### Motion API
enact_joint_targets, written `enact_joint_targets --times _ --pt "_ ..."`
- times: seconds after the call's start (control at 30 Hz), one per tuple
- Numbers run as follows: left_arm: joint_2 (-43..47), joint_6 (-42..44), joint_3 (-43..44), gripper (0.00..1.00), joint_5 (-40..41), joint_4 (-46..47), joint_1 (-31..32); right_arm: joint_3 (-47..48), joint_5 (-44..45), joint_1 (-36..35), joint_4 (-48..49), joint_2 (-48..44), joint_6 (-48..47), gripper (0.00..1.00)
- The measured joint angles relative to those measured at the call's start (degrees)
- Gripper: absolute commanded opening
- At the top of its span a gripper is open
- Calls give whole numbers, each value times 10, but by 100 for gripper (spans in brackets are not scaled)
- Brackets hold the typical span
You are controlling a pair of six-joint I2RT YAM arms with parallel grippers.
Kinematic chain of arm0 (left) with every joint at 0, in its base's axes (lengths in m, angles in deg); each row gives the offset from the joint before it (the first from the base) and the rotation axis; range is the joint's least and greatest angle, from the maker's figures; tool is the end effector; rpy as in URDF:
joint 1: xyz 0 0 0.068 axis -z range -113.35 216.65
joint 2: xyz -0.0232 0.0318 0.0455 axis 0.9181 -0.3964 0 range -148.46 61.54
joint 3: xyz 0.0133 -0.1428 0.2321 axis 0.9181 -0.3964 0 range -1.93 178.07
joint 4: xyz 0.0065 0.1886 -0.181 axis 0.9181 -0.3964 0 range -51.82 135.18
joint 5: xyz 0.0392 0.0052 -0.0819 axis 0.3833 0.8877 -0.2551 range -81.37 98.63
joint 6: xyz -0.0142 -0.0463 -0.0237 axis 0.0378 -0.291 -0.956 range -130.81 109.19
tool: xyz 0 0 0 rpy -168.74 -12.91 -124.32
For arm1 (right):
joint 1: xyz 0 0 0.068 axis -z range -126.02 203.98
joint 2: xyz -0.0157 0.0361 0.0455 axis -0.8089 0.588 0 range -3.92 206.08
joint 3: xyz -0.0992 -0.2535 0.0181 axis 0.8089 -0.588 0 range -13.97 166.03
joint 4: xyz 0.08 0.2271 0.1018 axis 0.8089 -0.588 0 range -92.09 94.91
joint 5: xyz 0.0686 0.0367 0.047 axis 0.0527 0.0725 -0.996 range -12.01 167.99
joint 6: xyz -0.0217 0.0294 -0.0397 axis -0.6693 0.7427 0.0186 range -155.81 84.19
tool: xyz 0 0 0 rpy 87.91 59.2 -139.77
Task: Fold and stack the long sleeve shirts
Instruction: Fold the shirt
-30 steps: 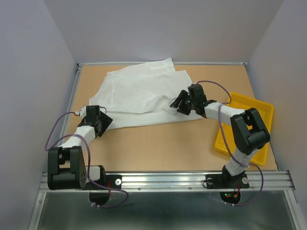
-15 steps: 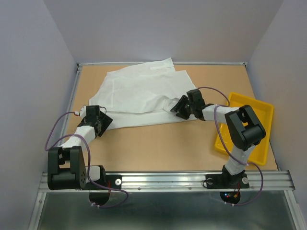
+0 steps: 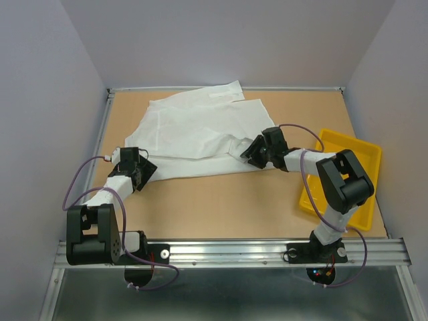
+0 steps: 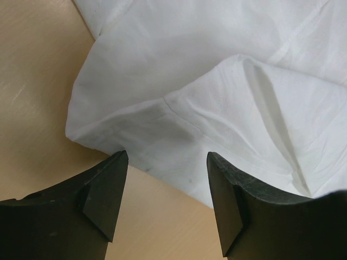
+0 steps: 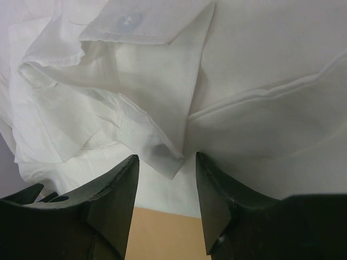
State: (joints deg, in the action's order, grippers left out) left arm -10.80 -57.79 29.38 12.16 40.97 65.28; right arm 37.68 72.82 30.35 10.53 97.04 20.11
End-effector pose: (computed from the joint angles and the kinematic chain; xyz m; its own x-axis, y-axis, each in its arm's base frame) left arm 0.2412 0.0079 0.1718 -0.4352 -0.7403 -0.5124 -0.5647 0.6677 -0.4851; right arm 0.3235 0.1451 0.1505 -0.7347 0.5789 -0.3536 0.2669 0.7259 0.6338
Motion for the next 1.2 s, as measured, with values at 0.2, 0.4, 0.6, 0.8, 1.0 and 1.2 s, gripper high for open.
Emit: enact_joint_targets --times 0.2,0.4,0.6,0.8,1.0,1.2 --pt "0 0 0 72 2 -2 0 4 -8 0 9 14 -9 36" --pt "0 0 0 72 4 -3 -1 11 -19 0 17 22 -33 9" --pt "0 0 0 72 9 -3 -2 22 -19 0 14 20 -83 1" --pt "0 0 0 72 13 -3 -2 64 -15 1 -53 -8 -182 1" --pt "0 0 0 72 17 -4 -2 94 -12 8 -113 -32 -257 1" --pt "0 0 0 72 20 -9 -2 97 0 16 -168 -33 -304 1"
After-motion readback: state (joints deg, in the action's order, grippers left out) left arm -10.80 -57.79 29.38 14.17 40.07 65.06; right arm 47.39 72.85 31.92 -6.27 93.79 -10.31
